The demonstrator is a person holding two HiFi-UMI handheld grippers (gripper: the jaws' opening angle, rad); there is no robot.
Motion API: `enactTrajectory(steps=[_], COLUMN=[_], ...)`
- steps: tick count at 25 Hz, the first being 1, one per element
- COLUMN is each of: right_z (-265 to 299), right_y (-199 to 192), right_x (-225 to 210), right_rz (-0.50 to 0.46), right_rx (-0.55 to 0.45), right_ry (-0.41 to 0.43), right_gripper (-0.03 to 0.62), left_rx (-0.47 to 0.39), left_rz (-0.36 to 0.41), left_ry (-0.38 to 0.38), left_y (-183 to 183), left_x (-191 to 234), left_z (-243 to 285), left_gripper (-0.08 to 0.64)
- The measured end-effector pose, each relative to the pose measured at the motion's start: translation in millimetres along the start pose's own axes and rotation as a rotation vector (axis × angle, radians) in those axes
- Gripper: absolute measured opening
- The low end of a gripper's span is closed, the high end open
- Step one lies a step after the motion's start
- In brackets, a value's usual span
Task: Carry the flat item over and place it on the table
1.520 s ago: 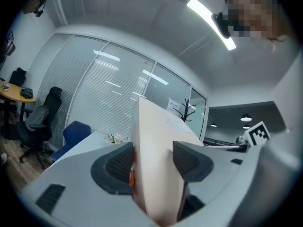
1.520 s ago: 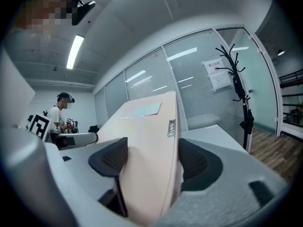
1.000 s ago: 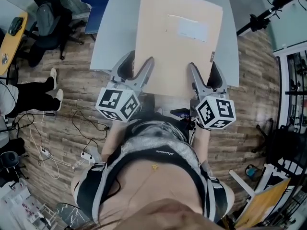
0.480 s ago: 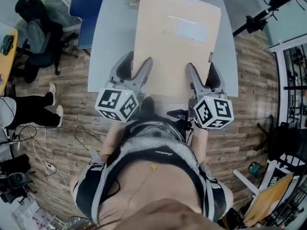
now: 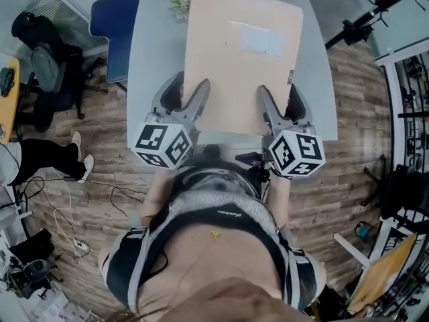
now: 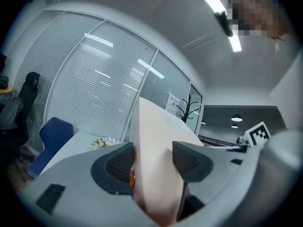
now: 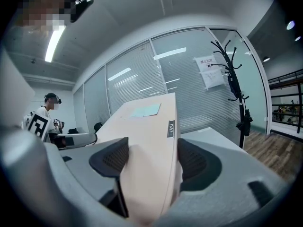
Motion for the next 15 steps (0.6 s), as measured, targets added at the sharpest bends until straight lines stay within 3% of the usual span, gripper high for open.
enactTrajectory(steps=[15], right_z=[28], right_y=[-4], right_x=[15], right_rz=[-0.004], right_rx=[0.004], right_ry=[-0.009], right_gripper=[0.324], left_rx=[0.013], left_rz=[-0.003], left_ry=[0.002], left_y=[4], left_x=[33], left_z=[8], left_gripper=[0.250])
Point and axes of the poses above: the fingertips, and each gripper's own axes: z forward along the fingers, x to its left, y out of its top, the point moved 10 cm from there along -z, backward along the fingers, and after that the axes turned 6 degrees about y, right-handed, at the moved point
